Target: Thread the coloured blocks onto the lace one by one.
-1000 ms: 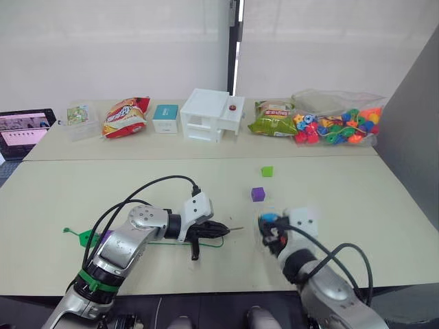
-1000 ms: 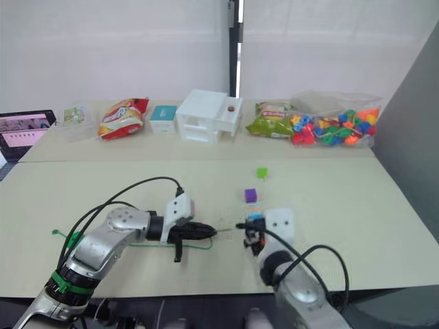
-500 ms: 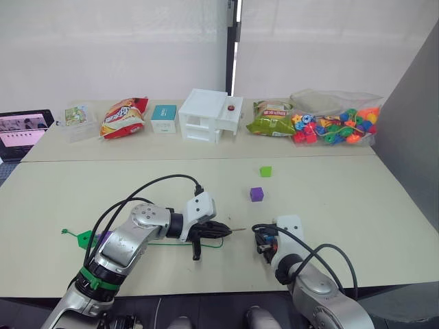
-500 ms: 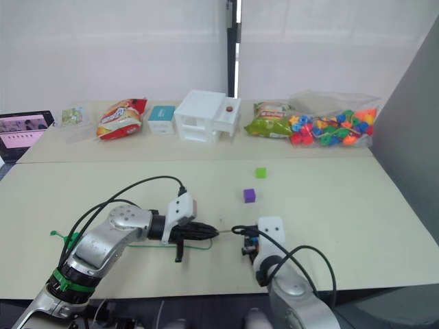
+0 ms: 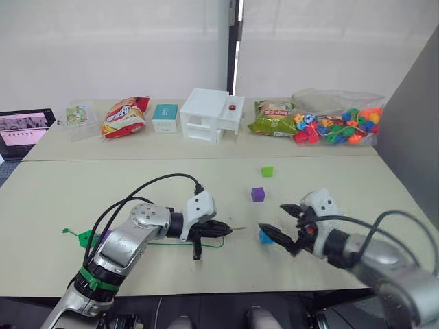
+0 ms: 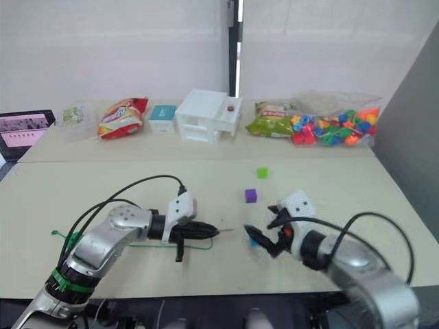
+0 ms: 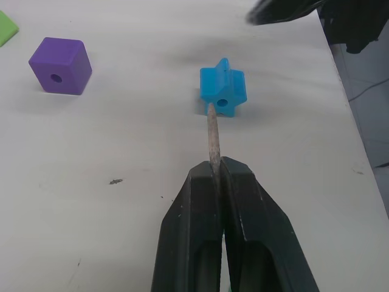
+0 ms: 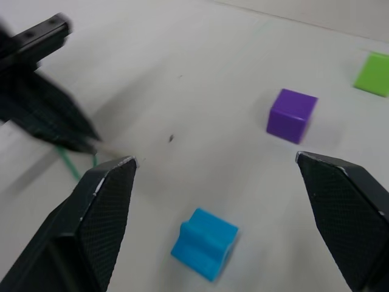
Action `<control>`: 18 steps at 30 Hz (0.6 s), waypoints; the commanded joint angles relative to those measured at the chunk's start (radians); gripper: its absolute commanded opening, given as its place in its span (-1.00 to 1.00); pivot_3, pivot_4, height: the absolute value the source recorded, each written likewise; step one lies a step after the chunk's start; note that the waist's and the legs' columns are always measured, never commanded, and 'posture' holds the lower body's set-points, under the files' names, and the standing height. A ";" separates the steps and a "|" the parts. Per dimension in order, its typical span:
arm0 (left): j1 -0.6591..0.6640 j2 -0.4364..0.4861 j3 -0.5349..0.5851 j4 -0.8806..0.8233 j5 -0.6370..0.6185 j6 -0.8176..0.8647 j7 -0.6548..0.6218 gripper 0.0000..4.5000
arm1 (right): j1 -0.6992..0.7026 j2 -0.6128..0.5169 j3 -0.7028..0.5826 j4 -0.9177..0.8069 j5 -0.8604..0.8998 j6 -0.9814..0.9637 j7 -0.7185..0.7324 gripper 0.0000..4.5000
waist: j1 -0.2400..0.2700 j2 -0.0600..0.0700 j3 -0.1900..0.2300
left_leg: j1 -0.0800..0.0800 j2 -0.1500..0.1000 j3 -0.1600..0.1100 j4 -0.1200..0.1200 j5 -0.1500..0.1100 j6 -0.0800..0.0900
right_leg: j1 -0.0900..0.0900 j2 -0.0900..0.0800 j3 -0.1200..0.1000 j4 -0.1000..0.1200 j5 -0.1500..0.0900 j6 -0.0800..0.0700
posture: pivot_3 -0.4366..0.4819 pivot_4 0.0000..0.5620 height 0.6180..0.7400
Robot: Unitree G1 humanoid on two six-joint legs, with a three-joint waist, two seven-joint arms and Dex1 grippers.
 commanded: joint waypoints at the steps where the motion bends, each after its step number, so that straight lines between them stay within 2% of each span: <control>1: 0.002 0.015 0.015 -0.056 -0.018 0.007 0.000 -1.00 | -0.073 -0.148 0.109 0.122 -0.001 -0.141 0.267 0.98 | -0.003 0.000 0.000 | 0.000 0.000 0.000 0.000 0.000 0.000 | 0.000 0.000 0.000 -0.001 0.000 0.000 | -0.05 -0.47 1.00; 5: 0.011 0.032 0.012 -0.069 -0.021 0.012 -0.006 -1.00 | -0.157 -0.249 0.304 0.288 -0.179 -0.389 0.418 0.98 | -0.001 0.000 0.000 | 0.000 0.000 0.001 0.000 0.000 0.000 | 0.001 0.000 0.000 -0.003 0.000 0.000 | -0.05 -0.47 1.00; 9: 0.027 0.050 0.016 -0.098 -0.030 0.024 -0.002 -1.00 | -0.267 -0.235 0.466 0.507 -0.383 -0.679 0.506 0.98 | 0.003 -0.001 0.000 | -0.001 0.000 0.001 0.001 0.000 0.000 | 0.000 -0.001 0.000 -0.003 0.000 0.001 | -0.05 -0.47 1.00; 12: 0.044 0.063 0.011 -0.123 -0.033 0.036 0.002 -1.00 | -0.338 -0.202 0.518 0.650 -0.441 -0.791 0.564 0.98 | 0.001 -0.001 0.001 | -0.003 0.000 0.002 0.002 0.000 0.000 | -0.002 -0.001 0.000 -0.003 0.000 0.001 | -0.05 -0.47 1.00; 15: 0.043 0.073 0.001 -0.135 -0.027 0.048 0.001 -1.00 | -0.352 -0.180 0.524 0.730 -0.453 -0.849 0.600 0.98 | 0.006 -0.001 0.001 | -0.004 0.000 0.001 0.002 0.000 0.000 | -0.003 -0.001 0.000 -0.001 0.000 0.001 | -0.05 -0.47 1.00; 16: 0.039 0.074 -0.004 -0.139 -0.024 0.055 0.004 -1.00 | -0.351 -0.174 0.522 0.746 -0.453 -0.859 0.606 0.75 | 0.007 -0.001 0.001 | -0.004 0.000 0.001 0.002 0.000 0.000 | -0.003 -0.001 0.000 -0.001 0.000 0.001 | -0.05 -0.47 1.00; 18: 0.029 0.073 -0.007 -0.143 -0.023 0.073 0.016 -1.00 | -0.351 -0.163 0.516 0.767 -0.457 -0.877 0.613 0.46 | 0.006 -0.001 0.001 | -0.004 0.000 0.001 0.002 0.000 0.000 | -0.003 -0.001 0.000 -0.002 0.000 0.001 | -0.05 -0.47 1.00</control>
